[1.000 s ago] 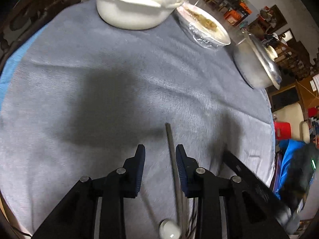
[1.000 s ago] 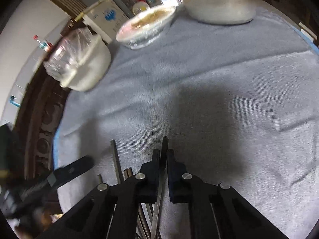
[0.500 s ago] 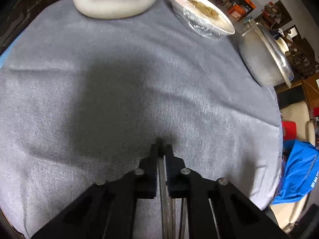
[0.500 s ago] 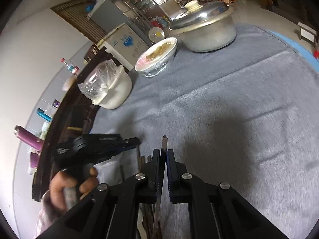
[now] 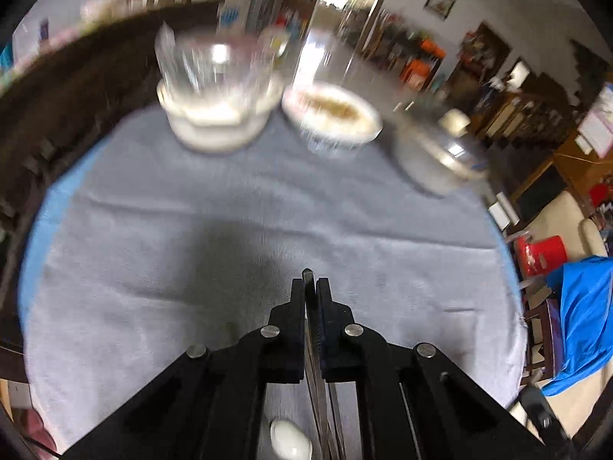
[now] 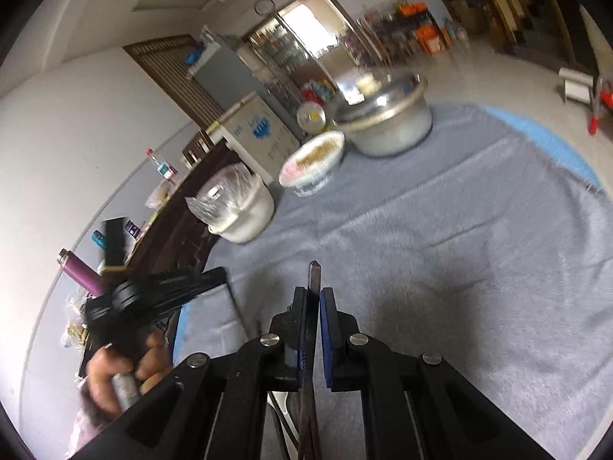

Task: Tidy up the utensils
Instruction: 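Lift the held chopsticks with both tools and carry them over the grey cup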

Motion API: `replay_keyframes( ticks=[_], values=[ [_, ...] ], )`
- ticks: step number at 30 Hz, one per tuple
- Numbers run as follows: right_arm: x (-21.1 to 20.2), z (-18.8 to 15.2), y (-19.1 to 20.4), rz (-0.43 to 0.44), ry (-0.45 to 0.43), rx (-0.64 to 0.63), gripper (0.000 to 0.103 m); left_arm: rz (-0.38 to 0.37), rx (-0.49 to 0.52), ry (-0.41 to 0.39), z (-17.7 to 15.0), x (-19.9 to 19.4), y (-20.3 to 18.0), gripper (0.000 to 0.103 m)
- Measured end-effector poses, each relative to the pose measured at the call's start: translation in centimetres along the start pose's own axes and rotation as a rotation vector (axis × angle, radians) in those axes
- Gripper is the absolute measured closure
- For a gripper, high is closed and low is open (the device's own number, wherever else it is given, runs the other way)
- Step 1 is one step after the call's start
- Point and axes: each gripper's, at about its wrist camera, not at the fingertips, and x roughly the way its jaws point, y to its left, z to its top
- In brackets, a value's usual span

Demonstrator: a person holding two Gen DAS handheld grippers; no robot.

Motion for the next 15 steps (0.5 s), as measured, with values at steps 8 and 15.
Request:
replay_keyframes(
  ticks=[8, 15],
  values=[
    [-6.4, -2.4, 4.5, -0.047, -0.175, -0.12, 0.096, -0.013, 0.094, -0.269, -5.7, -11.0, -2.2, 0.098],
    [-10.6, -4.2, 7.4, -0.061, -0.275, -0.203, 0.096, -0.033, 0.142, -0.442, -9.9, -17.3, -3.8, 0.098]
  ],
)
